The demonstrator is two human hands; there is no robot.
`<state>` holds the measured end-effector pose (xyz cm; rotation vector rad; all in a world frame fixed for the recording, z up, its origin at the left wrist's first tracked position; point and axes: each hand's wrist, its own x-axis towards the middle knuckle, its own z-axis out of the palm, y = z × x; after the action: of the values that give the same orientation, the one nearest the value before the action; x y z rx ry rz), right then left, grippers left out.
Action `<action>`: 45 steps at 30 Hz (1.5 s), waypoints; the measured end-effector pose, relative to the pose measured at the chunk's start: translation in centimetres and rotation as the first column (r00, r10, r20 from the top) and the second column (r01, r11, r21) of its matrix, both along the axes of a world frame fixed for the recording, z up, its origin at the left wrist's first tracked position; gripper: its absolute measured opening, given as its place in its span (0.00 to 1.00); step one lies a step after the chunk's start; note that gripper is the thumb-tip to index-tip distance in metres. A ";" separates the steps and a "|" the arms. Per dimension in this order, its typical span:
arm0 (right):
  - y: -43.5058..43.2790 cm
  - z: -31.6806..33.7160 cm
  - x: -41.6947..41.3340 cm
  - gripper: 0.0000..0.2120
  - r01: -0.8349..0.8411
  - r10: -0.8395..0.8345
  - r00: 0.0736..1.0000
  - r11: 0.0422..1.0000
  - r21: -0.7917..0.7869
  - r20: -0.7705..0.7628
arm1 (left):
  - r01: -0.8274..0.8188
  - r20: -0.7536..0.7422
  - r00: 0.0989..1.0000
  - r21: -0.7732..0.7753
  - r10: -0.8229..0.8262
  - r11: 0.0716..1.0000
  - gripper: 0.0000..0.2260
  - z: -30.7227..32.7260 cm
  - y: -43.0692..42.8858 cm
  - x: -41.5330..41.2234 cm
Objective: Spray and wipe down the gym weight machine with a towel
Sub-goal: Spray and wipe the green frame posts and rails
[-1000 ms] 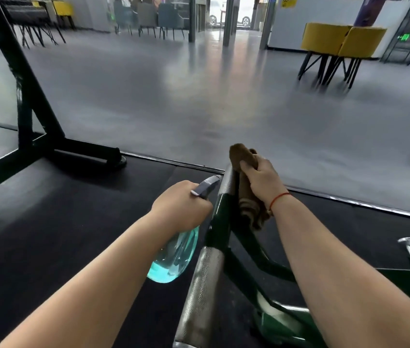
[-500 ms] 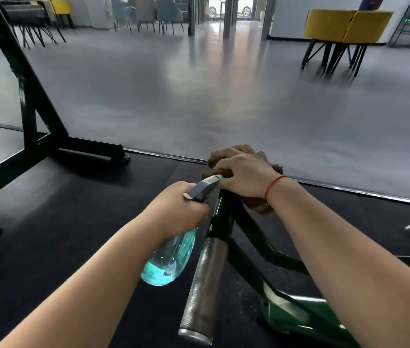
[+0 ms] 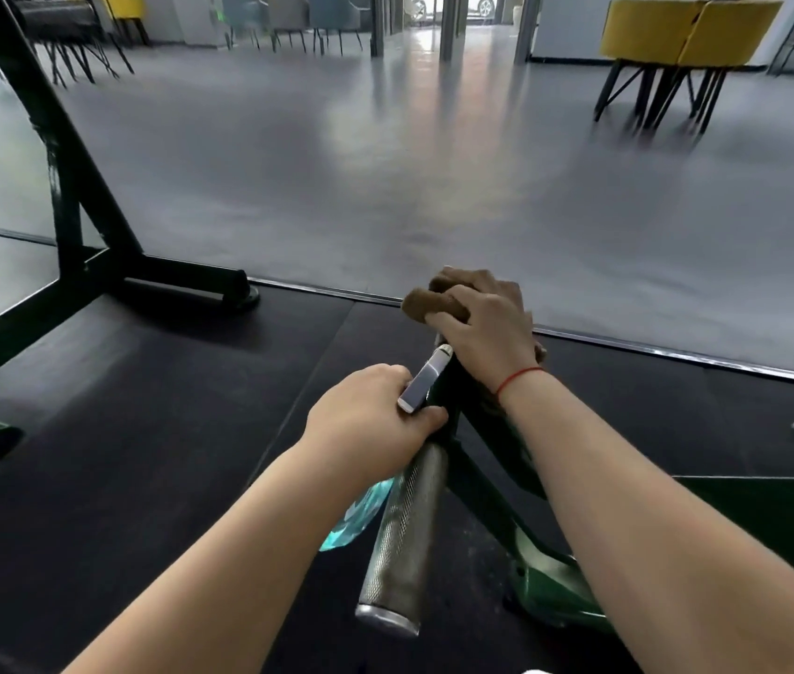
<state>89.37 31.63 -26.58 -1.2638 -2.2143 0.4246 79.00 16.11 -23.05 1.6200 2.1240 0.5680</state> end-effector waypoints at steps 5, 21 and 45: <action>-1.5 -1.8 1.5 0.14 0.105 -0.105 0.944 0.994 -0.017 -0.313 | 0.011 0.074 0.997 -0.049 -0.007 0.999 0.15 -0.1 0.5 -0.1; 5.4 -3.8 -0.1 0.22 -0.424 -0.608 0.607 0.298 -0.855 -0.512 | -0.002 0.164 0.986 -0.091 0.017 0.996 0.21 -0.5 0.6 -0.4; 2.8 0.9 2.6 0.24 0.282 -0.356 0.923 0.884 -0.373 -0.145 | -0.050 0.322 0.945 -0.032 0.058 0.998 0.17 -1.3 0.4 -0.9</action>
<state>91.96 34.39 -25.66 -1.6526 -1.7570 0.8003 78.14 16.49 -24.36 1.3525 1.9275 0.7660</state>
